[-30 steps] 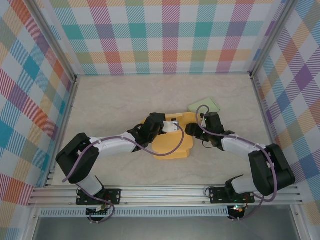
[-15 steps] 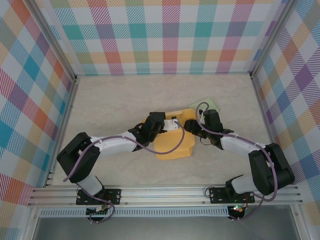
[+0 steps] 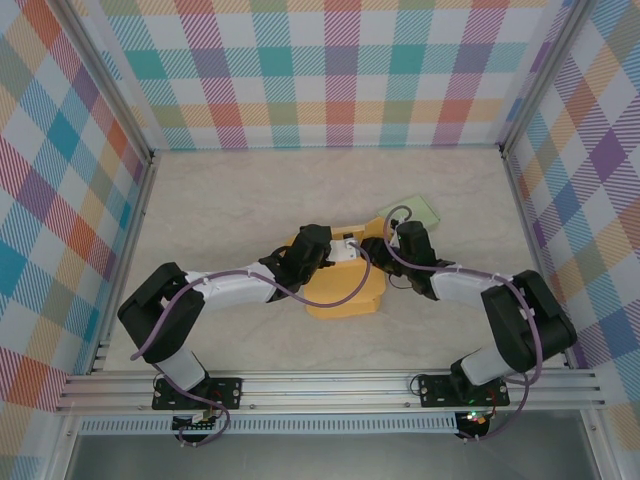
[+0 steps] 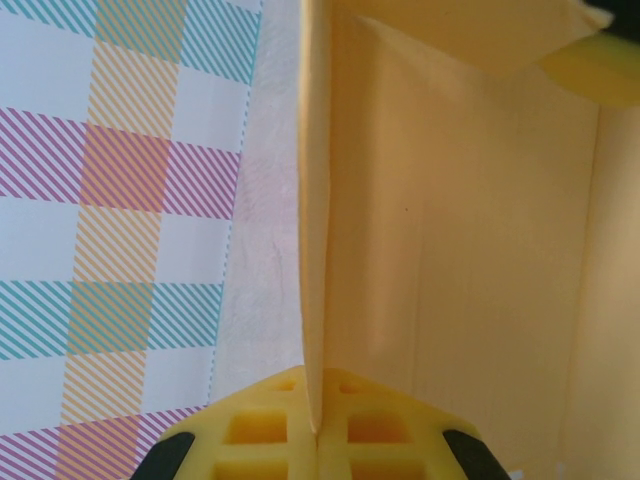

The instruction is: Fold the paper box

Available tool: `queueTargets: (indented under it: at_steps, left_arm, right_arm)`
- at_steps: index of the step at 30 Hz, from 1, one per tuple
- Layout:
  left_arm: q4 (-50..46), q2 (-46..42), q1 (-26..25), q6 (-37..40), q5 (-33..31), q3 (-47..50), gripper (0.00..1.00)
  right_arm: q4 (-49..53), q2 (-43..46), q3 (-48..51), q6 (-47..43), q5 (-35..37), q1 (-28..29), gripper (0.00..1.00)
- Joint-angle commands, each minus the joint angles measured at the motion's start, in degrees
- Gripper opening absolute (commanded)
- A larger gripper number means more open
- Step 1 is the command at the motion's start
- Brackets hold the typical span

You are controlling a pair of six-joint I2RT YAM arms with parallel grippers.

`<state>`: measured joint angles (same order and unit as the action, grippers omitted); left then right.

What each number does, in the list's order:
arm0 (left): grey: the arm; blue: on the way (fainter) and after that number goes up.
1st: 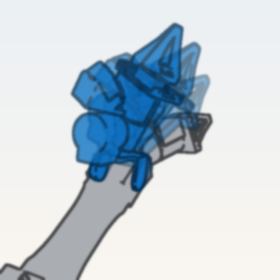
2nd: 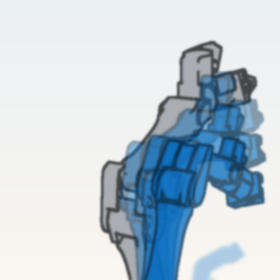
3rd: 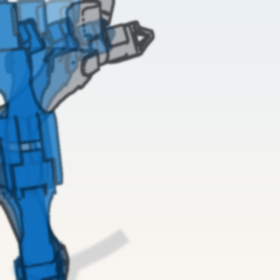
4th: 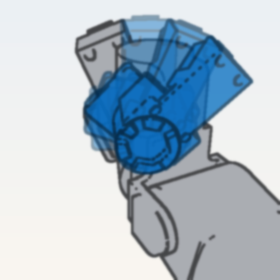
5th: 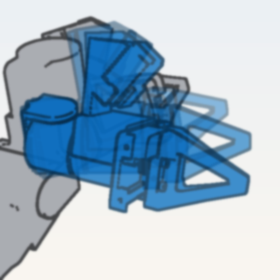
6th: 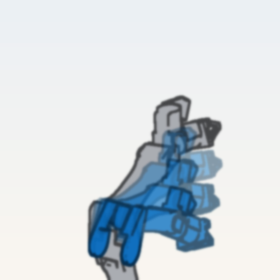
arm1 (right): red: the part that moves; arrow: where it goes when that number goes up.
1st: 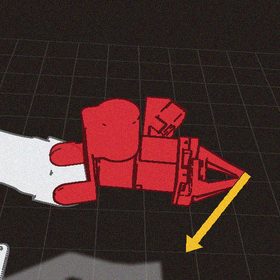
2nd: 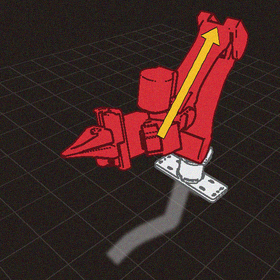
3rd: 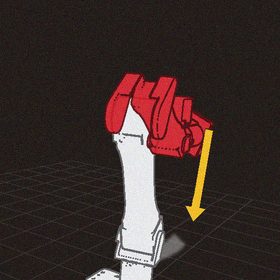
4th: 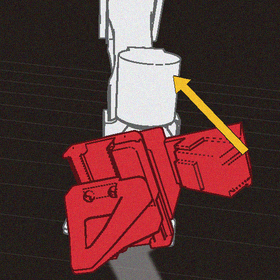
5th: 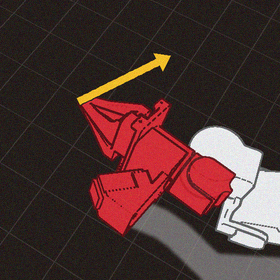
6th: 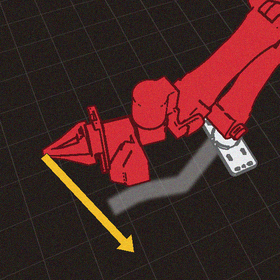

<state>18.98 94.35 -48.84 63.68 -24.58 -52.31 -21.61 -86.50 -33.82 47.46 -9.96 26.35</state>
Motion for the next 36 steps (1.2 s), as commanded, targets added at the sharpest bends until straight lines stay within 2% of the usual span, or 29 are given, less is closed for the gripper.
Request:
queueTargets:
  at_steps: [1,5,9,13,17,20,23,27,32,36]
  left_arm:
    - [2.69,-0.93,0.33,-0.64,1.48,0.56,0.00]
    - [8.40,-0.28,0.19,4.42,0.58,4.51,0.00]
    - [12.99,1.43,0.14,10.16,-1.78,7.47,0.00]
    - [19.26,5.52,-0.72,15.86,-5.38,9.47,0.00]
    - [24.67,7.68,-1.49,18.43,-6.22,10.47,0.00]
    - [28.88,8.21,-1.53,19.90,-6.42,10.95,0.00]
    - [32.46,8.68,-1.90,21.47,-5.68,11.40,0.00]
    - [39.76,11.10,-2.64,25.35,-6.64,11.99,0.00]
    - [42.69,11.89,-3.19,27.17,-6.96,12.38,0.00]
    - [44.91,12.91,-3.59,28.55,-7.32,12.75,0.00]
  right_arm:
    - [-3.59,-2.28,-0.23,2.37,-1.84,0.46,0.43]
    - [1.00,0.02,-0.58,0.47,-1.97,0.38,0.44]
    - [11.44,5.75,-1.04,-4.12,0.25,0.08,0.47]
    - [17.32,13.17,0.93,-6.56,0.72,-1.25,0.48]
    - [21.66,20.79,2.31,-8.91,-0.04,-5.23,0.49]
    - [25.64,23.32,1.88,-11.08,0.14,-9.80,0.46]
    - [26.38,21.84,1.67,-12.12,-1.85,-14.45,0.44]
    - [23.07,14.79,0.32,-12.96,-5.93,-18.28,0.40]
    - [18.77,5.70,-3.44,-15.95,-6.71,-19.29,0.35]
    - [15.14,0.01,-6.72,-19.24,-10.37,-19.23,0.34]
